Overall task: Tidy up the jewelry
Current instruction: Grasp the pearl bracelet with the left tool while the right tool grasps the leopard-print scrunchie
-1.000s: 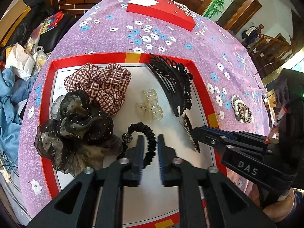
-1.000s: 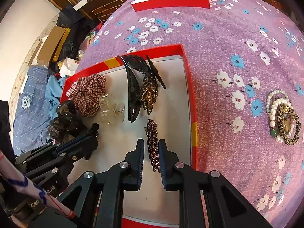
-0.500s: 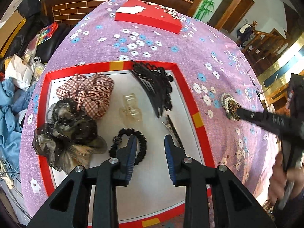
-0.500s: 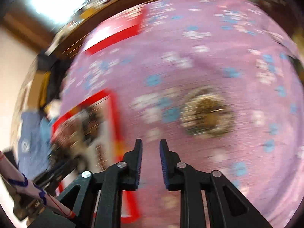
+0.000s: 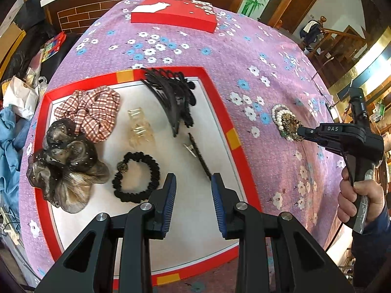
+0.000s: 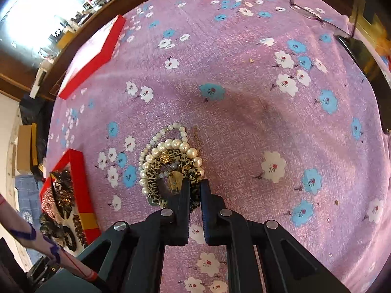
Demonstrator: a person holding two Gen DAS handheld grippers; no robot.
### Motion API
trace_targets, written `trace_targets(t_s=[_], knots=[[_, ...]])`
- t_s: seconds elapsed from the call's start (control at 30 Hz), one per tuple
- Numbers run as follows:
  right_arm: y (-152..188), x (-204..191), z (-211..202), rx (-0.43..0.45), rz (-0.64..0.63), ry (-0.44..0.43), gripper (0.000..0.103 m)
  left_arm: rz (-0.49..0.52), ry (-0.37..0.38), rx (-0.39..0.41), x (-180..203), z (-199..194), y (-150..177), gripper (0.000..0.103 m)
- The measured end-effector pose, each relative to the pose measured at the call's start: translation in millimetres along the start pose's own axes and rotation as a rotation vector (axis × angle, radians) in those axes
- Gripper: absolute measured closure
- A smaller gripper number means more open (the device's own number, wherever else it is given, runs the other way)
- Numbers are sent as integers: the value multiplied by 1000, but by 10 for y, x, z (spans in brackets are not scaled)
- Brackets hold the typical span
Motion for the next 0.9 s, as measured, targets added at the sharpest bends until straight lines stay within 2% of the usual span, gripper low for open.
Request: trace_targets(t_s=[0.2,0.53,0.73,0.9], knots=[[148,282,-215,15,16,-18,95,24,19,-17,211,104,-22,75],[610,1014,-355,-5,40,72,95,113,85,-92,861,526,-105,75],[803,1337,-280,-39,75,80,94,91,130,-157,1118,946,-324,75],[883,1334,-312,-3,21,100,94,36,125,-191,1165,1330,-567,75]])
Point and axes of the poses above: each gripper's, at about its wrist camera, not at the fingertips, and z roughly the way its jaws point, x to its right, y to its underside, the point moved 5 cm from there along z, roughly the way its jaws point, and after that the axes turned 15 degrees about y, right-handed, at the moved point
